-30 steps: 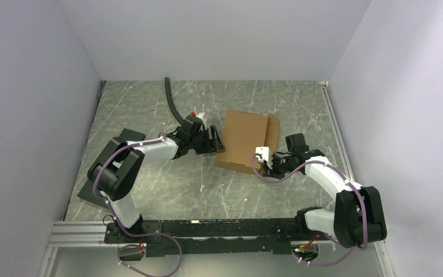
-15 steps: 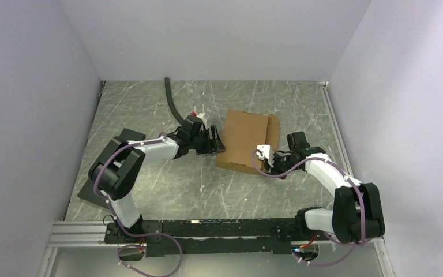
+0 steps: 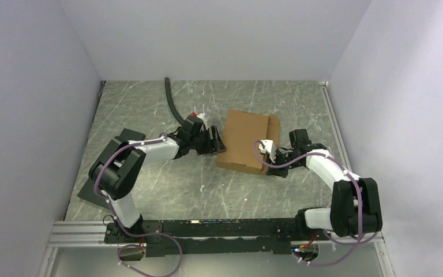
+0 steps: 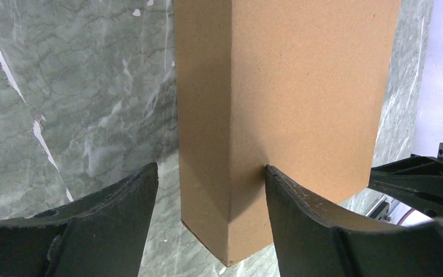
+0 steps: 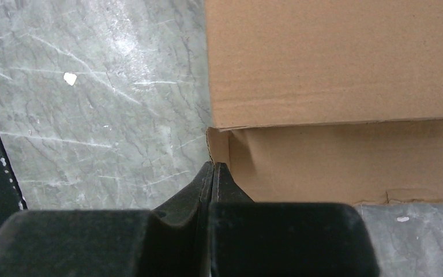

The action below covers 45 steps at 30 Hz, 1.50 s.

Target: Fold the paper box

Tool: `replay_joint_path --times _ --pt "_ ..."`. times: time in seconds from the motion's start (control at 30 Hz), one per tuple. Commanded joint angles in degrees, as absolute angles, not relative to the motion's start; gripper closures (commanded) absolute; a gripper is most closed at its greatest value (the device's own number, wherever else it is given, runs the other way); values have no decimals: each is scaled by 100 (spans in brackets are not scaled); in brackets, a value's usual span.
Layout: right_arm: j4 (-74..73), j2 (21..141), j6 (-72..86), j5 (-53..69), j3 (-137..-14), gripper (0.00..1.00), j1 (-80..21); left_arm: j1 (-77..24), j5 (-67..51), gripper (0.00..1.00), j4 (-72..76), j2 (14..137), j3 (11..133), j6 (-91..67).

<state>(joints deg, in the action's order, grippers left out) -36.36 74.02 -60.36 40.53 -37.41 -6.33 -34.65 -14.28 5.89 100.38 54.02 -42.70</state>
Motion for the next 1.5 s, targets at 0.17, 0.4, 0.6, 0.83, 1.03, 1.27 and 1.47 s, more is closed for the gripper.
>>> replay_joint_path --times 0.17,0.4,0.6,0.83,1.03,1.27,1.47 --pt "-3610 7855 -5132 3609 -4076 100 -595 -3459 -1340 28 220 10266 5372 -4094" --pt "-3605 7824 -5094 3731 -4079 100 -677 -3456 -1462 29 287 10316 5373 -4123" --pt "-3472 7843 -4853 3649 -4132 100 -958 -3463 -1587 29 346 10302 5354 -4176" --pt "-3279 7809 -4437 3539 -4270 100 -1307 -3506 -1661 30 376 10305 5350 -4201" --pt "-2923 7713 -4136 3450 -4253 100 -1635 -3533 -1683 29 395 10370 5387 -4225" --pt "-3419 7509 -4453 3211 -4325 66 -1515 -3524 -1537 28 107 10205 5517 -4114" --pt "-3916 6805 -4809 3961 -4428 49 -915 -3409 -1331 25 -334 9879 5779 -3841"
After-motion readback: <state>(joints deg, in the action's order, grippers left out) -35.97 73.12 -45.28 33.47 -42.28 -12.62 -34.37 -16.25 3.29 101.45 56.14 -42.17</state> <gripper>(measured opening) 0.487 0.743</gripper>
